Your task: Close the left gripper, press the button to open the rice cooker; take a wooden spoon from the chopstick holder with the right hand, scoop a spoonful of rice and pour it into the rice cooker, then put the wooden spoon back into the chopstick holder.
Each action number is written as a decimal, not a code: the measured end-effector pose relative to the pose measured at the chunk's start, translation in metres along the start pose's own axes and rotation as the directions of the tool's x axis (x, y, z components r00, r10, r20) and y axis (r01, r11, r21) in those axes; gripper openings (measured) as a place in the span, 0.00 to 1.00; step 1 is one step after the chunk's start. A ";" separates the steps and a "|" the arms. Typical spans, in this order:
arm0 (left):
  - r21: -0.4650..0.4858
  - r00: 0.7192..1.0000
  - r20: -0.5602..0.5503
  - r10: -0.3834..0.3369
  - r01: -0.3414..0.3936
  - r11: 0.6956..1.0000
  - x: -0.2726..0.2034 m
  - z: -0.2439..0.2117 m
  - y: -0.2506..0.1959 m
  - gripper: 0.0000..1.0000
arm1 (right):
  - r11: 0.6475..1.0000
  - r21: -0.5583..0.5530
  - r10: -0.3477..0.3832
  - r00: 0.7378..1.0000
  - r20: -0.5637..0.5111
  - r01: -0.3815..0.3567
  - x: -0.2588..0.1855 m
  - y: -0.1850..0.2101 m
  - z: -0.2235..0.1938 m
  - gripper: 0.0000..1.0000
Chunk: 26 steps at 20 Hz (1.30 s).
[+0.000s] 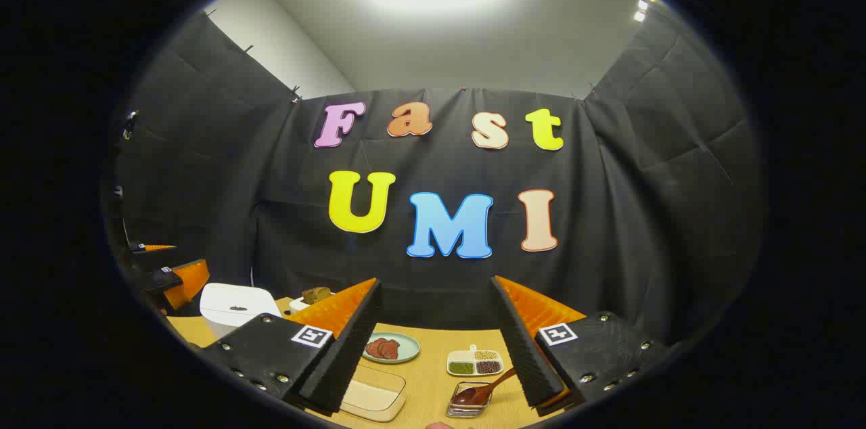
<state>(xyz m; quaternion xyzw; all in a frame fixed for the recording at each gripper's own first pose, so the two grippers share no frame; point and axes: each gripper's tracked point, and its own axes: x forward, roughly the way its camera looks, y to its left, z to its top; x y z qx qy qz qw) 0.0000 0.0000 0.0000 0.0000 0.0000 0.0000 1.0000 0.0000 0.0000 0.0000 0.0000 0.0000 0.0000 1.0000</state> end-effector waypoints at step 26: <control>-0.004 0.999 0.036 -0.001 0.001 1.000 -0.003 0.021 0.003 0.94 | 0.998 0.031 -0.049 0.998 -0.029 0.050 -0.016 -0.023 -0.011 0.95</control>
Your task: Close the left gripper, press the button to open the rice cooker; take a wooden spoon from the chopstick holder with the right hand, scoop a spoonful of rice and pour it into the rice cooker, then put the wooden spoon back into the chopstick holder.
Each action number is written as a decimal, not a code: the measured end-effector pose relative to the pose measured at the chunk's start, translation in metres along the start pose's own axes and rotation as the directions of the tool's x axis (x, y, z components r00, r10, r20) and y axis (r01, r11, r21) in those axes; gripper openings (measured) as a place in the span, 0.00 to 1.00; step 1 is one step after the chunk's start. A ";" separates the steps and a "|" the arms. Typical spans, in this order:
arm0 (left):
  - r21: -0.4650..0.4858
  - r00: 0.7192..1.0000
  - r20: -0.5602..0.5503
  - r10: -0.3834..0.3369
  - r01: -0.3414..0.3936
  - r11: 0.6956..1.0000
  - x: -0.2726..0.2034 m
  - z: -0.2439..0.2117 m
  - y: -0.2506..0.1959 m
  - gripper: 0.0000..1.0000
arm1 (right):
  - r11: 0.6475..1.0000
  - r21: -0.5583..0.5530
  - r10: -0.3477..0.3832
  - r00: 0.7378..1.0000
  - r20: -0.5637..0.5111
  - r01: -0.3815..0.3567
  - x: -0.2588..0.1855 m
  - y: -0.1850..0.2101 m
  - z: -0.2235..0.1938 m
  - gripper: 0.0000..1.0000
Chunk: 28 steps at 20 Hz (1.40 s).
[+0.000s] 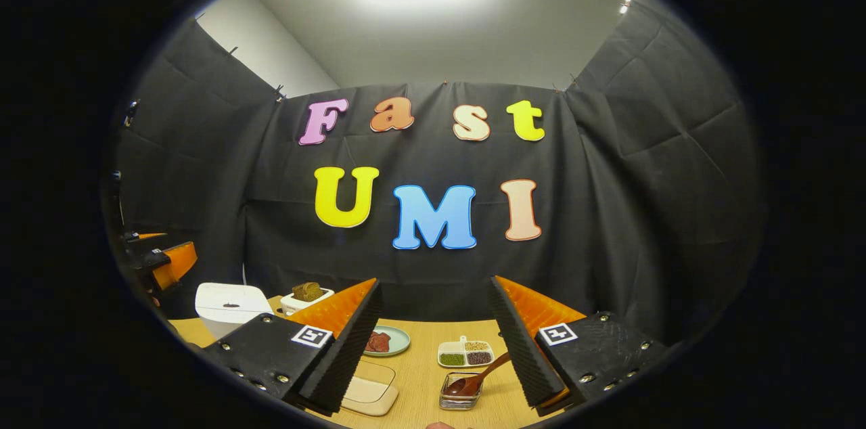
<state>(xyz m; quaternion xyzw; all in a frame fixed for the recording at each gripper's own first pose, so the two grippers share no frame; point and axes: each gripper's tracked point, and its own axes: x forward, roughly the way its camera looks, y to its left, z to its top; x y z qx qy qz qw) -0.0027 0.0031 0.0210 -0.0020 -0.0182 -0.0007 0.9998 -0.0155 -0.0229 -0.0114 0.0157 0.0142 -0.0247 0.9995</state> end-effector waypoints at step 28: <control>-0.039 0.985 -0.153 -0.073 0.068 0.997 0.107 -0.079 0.072 0.09 | 0.993 -0.048 -0.111 0.994 -0.025 0.109 -0.007 0.012 -0.010 0.95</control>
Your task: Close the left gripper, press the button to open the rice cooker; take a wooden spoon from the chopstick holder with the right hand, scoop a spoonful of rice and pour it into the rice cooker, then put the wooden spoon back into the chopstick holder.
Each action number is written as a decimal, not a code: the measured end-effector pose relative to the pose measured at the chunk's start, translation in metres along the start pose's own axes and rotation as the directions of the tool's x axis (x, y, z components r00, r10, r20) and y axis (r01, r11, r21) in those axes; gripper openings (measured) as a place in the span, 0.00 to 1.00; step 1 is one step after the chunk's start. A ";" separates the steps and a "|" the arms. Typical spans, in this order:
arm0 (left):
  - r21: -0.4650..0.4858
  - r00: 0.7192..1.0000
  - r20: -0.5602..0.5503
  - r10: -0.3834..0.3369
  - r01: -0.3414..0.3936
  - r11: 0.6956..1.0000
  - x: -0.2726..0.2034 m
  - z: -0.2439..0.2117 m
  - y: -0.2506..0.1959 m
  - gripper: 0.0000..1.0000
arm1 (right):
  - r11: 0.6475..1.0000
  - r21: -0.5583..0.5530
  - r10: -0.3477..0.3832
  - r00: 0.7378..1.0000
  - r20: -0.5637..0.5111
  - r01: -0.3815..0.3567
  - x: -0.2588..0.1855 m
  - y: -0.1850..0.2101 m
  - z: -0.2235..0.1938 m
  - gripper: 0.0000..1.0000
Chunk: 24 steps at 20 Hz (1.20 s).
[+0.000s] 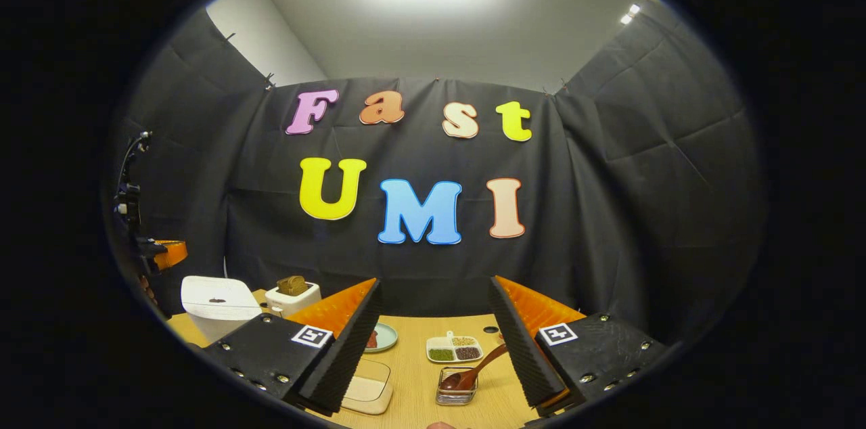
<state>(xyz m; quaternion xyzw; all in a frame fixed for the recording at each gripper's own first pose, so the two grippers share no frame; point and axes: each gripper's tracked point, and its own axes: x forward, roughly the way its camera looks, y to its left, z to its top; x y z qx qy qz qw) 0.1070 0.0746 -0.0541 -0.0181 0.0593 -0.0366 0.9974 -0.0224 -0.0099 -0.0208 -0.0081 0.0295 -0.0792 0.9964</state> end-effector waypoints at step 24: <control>-0.046 0.951 -0.310 0.016 -0.031 0.998 0.094 -0.161 0.033 0.09 | 0.993 -0.047 -0.110 0.992 -0.063 0.107 -0.012 -0.028 -0.019 0.95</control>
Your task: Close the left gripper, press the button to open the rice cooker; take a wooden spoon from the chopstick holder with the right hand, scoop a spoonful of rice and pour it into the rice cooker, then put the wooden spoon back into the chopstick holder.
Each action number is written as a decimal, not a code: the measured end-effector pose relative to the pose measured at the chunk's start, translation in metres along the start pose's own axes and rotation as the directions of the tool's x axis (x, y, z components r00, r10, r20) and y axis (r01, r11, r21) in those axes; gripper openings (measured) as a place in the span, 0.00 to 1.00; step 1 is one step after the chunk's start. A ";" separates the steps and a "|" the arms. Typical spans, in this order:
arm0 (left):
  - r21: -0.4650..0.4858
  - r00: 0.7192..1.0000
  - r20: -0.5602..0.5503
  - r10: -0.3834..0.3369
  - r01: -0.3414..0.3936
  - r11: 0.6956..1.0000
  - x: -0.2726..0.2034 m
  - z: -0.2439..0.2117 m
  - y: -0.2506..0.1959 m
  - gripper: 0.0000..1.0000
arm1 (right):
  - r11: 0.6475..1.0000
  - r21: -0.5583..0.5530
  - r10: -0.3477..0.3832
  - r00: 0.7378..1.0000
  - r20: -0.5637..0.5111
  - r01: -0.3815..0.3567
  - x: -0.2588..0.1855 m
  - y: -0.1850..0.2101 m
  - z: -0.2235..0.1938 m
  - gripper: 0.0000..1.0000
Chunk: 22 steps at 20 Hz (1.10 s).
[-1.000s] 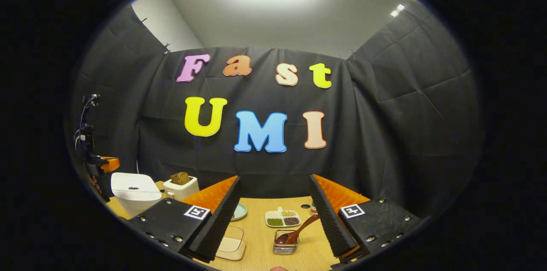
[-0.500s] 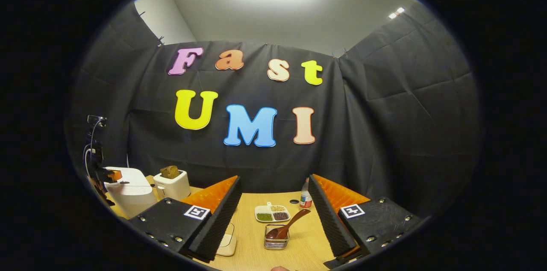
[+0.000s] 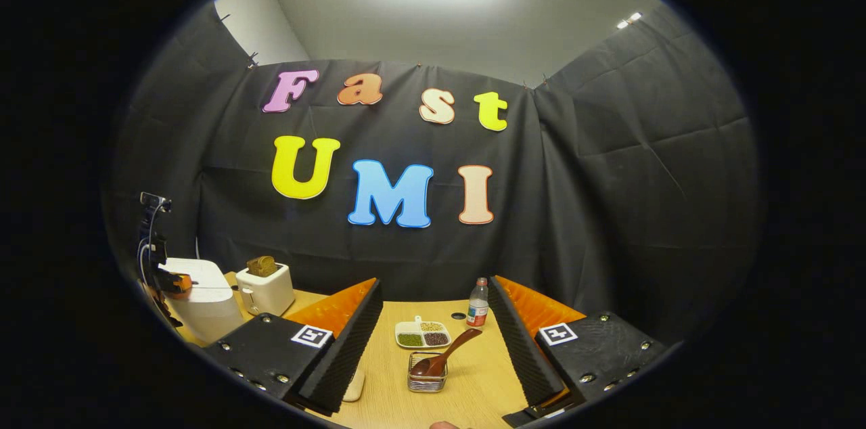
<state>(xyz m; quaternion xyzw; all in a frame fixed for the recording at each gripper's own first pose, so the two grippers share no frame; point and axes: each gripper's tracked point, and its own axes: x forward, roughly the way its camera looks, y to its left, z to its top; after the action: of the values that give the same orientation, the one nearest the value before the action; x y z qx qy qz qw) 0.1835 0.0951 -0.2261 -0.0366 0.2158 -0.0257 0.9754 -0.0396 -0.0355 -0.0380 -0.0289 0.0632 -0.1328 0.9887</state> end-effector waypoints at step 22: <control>0.026 0.921 0.383 0.074 -0.091 0.996 -0.117 0.153 -0.034 0.10 | 0.994 0.060 0.092 0.996 0.012 -0.092 0.050 -0.030 -0.012 0.95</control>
<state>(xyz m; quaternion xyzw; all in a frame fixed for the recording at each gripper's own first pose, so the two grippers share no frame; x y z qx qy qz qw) 0.1409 0.0779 -0.0358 -0.0108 0.0225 0.0184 0.9995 -0.0009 -0.0783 -0.0535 0.0033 0.0560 -0.0888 0.9945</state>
